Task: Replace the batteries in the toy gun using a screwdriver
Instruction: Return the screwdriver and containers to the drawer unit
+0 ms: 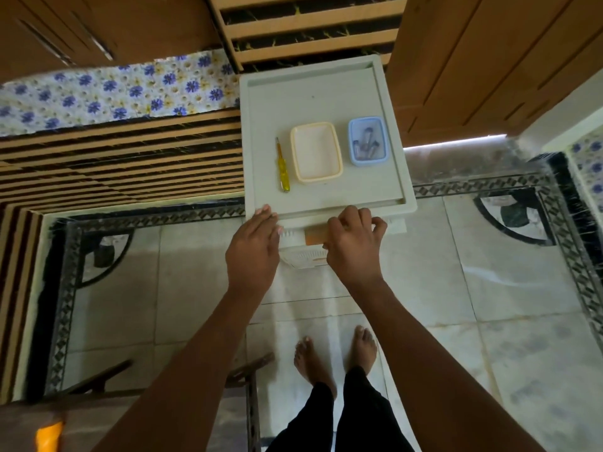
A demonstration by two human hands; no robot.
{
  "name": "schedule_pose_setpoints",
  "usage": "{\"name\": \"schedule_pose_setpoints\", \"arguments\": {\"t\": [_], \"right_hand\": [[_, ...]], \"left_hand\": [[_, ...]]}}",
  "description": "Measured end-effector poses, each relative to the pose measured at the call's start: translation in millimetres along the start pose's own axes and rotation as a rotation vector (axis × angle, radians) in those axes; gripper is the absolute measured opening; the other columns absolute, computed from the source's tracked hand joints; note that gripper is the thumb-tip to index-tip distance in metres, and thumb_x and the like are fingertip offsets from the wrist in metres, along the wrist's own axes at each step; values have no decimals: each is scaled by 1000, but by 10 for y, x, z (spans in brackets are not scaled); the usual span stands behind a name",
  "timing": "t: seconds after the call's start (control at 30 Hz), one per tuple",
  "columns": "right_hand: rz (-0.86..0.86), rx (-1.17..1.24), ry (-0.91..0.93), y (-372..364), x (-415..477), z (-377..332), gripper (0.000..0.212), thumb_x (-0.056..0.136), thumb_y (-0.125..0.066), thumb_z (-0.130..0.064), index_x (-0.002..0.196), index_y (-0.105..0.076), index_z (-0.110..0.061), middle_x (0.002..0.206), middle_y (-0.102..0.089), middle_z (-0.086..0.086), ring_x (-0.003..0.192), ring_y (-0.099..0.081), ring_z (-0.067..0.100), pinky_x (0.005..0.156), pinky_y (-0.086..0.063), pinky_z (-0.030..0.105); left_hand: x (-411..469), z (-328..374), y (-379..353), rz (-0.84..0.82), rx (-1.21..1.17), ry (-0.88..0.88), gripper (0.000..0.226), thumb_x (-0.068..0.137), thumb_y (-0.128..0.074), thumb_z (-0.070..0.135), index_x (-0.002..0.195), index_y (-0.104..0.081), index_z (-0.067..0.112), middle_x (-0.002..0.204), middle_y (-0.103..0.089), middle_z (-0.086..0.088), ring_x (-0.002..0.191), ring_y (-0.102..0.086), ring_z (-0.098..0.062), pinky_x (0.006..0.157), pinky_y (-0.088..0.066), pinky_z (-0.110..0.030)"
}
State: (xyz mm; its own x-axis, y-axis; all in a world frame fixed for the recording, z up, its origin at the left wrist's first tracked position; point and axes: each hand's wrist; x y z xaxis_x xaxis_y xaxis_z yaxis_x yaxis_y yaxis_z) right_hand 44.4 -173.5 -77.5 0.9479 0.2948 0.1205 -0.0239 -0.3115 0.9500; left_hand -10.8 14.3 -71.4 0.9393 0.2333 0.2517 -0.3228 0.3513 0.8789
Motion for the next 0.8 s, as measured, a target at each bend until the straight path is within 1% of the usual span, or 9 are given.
{"name": "schedule_pose_setpoints", "arguments": {"t": [0.1, 0.17, 0.27, 0.33, 0.43, 0.53, 0.63, 0.7, 0.8], "right_hand": [[19, 104, 16, 28, -56, 64, 31, 64, -89, -11, 84, -65, -9, 96, -57, 11, 91, -56, 36, 84, -44, 50], [68, 238, 7, 127, -6, 161, 22, 76, -83, -16, 90, -68, -8, 98, -58, 13, 92, -58, 36, 79, -52, 48], [201, 425, -142, 318, 260, 314, 27, 93, -72, -27, 108, -68, -6, 111, -59, 16, 98, -62, 34, 81, -56, 41], [297, 473, -257, 415, 544, 408, 33, 97, -68, -30, 119, -62, -6, 119, -58, 17, 99, -63, 33, 81, -56, 41], [250, 463, -409, 454, 1028, 556, 40, 101, -62, -30, 130, -55, -2, 126, -60, 21, 110, -62, 34, 83, -48, 32], [71, 396, -502, 422, 1363, 653, 35, 102, -60, -29, 123, -59, -2, 121, -67, 19, 112, -66, 33, 84, -50, 32], [16, 439, -568, 428, 1466, 692, 25, 97, -66, -20, 114, -63, -3, 114, -72, 18, 106, -71, 33, 80, -55, 31], [-20, 556, -619, 441, 1416, 740, 20, 95, -69, -15, 107, -65, 0, 107, -75, 18, 99, -74, 33, 83, -62, 39], [-45, 676, -647, 498, 1139, 828, 10, 90, -68, -6, 88, -69, 3, 88, -75, 16, 82, -76, 30, 71, -65, 50]], "left_hand": [[149, 141, 61, 32, -32, 69, 23, 100, -60, 14, 113, -76, 4, 113, -77, -11, 105, -71, -31, 92, -58, -41], [328, 256, 97, 87, -53, 54, 18, 97, -59, 11, 106, -74, 6, 99, -75, -10, 92, -67, -30, 82, -55, -41], [650, 456, 140, 77, -47, 40, 18, 97, -59, 15, 110, -70, 7, 100, -74, -8, 94, -62, -29, 77, -53, -41], [883, 606, 131, -15, 2, 49, 23, 98, -60, 19, 115, -66, 7, 105, -73, -12, 101, -60, -32, 77, -52, -43], [1149, 796, 71, -188, 186, 51, 38, 100, -59, 28, 131, -57, 7, 117, -68, -16, 114, -56, -35, 85, -50, -44], [1287, 906, -1, -265, 256, 103, 42, 103, -55, 29, 139, -51, 8, 125, -64, -17, 121, -53, -35, 88, -51, -45], [1337, 943, -69, -240, 148, 207, 44, 103, -54, 19, 145, -44, 7, 132, -57, -21, 118, -58, -39, 86, -53, -48], [1310, 994, -99, -193, 24, 265, 44, 105, -53, 13, 146, -40, 6, 136, -51, -22, 113, -61, -41, 84, -52, -45], [1141, 1112, -103, -147, -138, 342, 48, 107, -50, 13, 151, -34, 3, 143, -46, -21, 123, -57, -39, 94, -49, -42]]}}
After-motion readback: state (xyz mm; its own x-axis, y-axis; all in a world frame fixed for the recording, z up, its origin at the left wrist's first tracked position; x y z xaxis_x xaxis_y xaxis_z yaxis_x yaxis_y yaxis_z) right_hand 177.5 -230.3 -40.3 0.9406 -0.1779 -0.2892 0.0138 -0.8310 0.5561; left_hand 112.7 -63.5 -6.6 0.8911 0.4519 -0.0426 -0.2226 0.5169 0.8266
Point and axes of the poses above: each hand's wrist, its own x-axis towards the middle knuckle, its own y-axis out of the back of the hand, z = x × y
